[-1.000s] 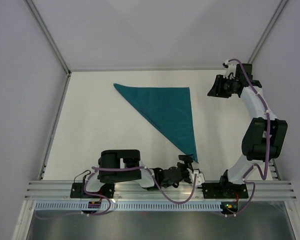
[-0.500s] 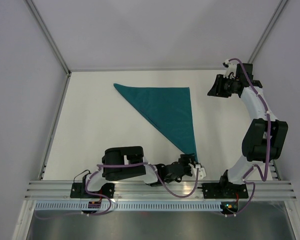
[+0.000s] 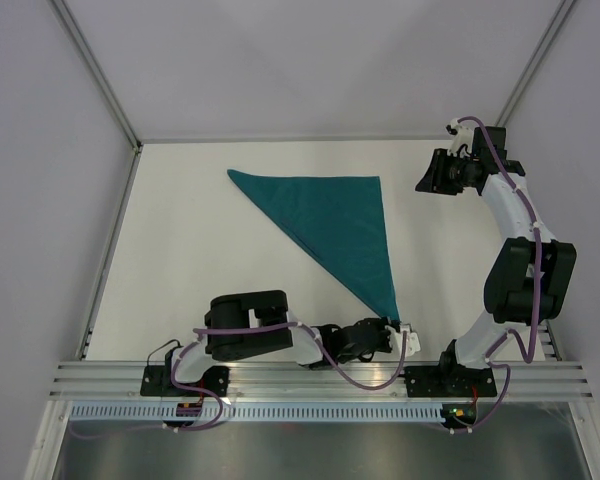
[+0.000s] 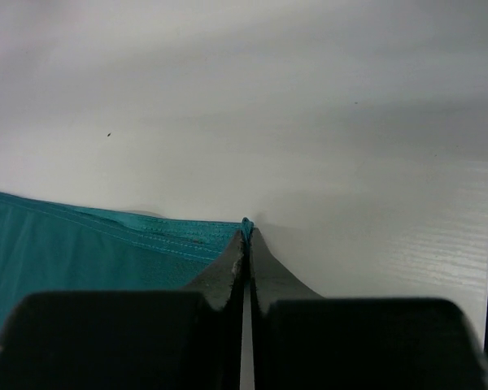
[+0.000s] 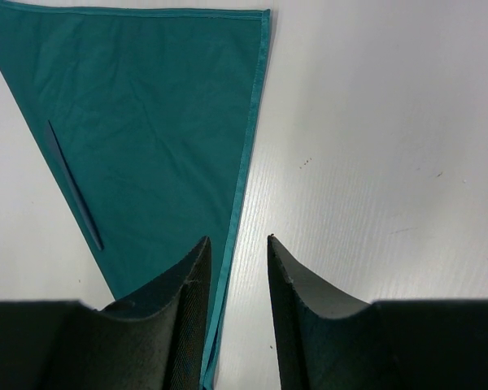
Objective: Fold the napkin, place the utensils inside, and roll it up
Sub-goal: Fold the napkin
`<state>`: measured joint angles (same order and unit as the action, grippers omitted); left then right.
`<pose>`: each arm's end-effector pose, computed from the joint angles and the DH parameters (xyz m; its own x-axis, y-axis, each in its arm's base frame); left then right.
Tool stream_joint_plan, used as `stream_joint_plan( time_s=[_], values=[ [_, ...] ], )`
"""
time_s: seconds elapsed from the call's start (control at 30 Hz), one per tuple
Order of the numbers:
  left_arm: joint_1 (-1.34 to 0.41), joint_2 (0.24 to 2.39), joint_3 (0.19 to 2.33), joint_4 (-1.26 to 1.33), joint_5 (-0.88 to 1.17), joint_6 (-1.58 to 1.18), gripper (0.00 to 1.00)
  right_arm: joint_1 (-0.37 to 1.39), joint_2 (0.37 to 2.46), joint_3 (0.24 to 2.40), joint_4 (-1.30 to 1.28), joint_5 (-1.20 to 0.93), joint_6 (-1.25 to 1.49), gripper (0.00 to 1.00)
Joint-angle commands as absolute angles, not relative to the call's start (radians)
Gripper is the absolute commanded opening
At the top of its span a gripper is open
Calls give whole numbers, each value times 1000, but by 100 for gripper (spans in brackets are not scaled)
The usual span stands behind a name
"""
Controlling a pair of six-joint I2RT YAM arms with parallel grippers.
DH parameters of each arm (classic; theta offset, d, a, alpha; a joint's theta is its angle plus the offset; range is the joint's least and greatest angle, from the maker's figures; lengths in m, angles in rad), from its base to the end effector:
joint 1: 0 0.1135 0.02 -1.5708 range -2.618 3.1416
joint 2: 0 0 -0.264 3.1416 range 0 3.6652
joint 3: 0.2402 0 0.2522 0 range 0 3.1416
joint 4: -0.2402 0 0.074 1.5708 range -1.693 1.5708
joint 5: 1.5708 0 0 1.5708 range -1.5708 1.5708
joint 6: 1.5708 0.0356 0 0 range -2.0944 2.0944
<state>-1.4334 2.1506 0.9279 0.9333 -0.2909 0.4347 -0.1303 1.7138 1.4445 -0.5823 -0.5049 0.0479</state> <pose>0.0660 -0.4030 0.0937 0.3483 0.4263 -0.8348 0.8430 0.2469 0.4779 0.3780 -0.0322 0.2884 -0.7548 0.1412 -0.6406 -0.1663 0.9035 0.3950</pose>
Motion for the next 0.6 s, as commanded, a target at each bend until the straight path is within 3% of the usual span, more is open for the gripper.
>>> stream_joint_plan(
  time_s=[0.0,0.57],
  values=[
    [-1431,2131,971,833,-232,309,2,-137,1667,1437,-558,-520,41,40],
    [-1370,2008,988,874,-95,-193,2,-138,1661,1442,-560,-512,37,39]
  ],
)
